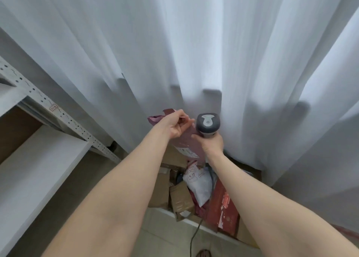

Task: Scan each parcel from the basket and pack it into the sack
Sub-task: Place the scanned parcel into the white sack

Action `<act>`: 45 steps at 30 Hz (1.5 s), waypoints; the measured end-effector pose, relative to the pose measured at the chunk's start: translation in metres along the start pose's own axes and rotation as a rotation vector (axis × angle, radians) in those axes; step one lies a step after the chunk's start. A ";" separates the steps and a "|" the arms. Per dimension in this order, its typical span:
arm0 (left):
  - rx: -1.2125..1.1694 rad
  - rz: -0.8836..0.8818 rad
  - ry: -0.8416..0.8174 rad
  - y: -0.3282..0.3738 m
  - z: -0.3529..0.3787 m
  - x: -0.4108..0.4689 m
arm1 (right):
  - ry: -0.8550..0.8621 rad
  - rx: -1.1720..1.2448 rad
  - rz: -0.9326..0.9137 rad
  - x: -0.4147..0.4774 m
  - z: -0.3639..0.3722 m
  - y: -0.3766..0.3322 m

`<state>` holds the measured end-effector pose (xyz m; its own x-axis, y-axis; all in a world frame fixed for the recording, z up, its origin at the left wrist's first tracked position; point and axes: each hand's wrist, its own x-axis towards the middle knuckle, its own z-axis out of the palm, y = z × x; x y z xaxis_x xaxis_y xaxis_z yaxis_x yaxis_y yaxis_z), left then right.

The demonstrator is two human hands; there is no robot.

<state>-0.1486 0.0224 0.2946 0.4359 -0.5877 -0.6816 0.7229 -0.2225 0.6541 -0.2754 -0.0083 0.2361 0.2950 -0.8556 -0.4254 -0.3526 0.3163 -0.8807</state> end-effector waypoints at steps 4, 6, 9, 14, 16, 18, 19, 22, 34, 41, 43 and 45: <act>0.027 0.054 -0.086 0.026 0.011 -0.028 | 0.034 0.100 -0.037 -0.012 0.009 -0.026; 0.012 0.089 -0.123 0.035 0.013 -0.041 | 0.047 0.161 -0.046 -0.019 0.013 -0.038; 0.014 0.172 -0.183 0.043 0.006 -0.065 | 0.053 0.253 -0.043 -0.027 0.014 -0.052; 0.034 0.481 0.347 0.038 -0.059 -0.082 | -0.013 0.465 0.041 -0.038 -0.010 -0.054; 0.240 0.473 0.547 0.020 -0.093 -0.091 | -0.041 0.527 0.083 -0.046 -0.021 -0.051; 0.403 0.370 0.543 0.000 -0.122 -0.099 | -0.052 0.564 0.130 -0.052 -0.029 -0.050; 0.427 0.288 0.465 -0.012 -0.131 -0.107 | -0.060 0.581 0.157 -0.057 -0.032 -0.049; 0.451 0.093 0.222 -0.034 -0.144 -0.132 | -0.073 0.621 0.197 -0.071 -0.037 -0.053; 0.107 0.287 0.309 -0.027 -0.171 -0.144 | -0.084 0.483 0.153 -0.107 -0.013 -0.050; -0.218 0.242 0.159 -0.024 -0.151 -0.147 | -0.158 0.607 0.266 -0.141 0.030 -0.035; -0.170 0.212 0.089 -0.028 -0.143 -0.147 | -0.167 0.670 0.276 -0.147 0.038 -0.035; -0.095 0.181 0.008 -0.031 -0.140 -0.150 | -0.153 0.687 0.256 -0.147 0.042 -0.037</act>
<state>-0.1614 0.2264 0.3303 0.5679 -0.6048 -0.5584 0.6790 -0.0392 0.7331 -0.2686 0.1232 0.3226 0.4165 -0.6699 -0.6147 0.1924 0.7258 -0.6605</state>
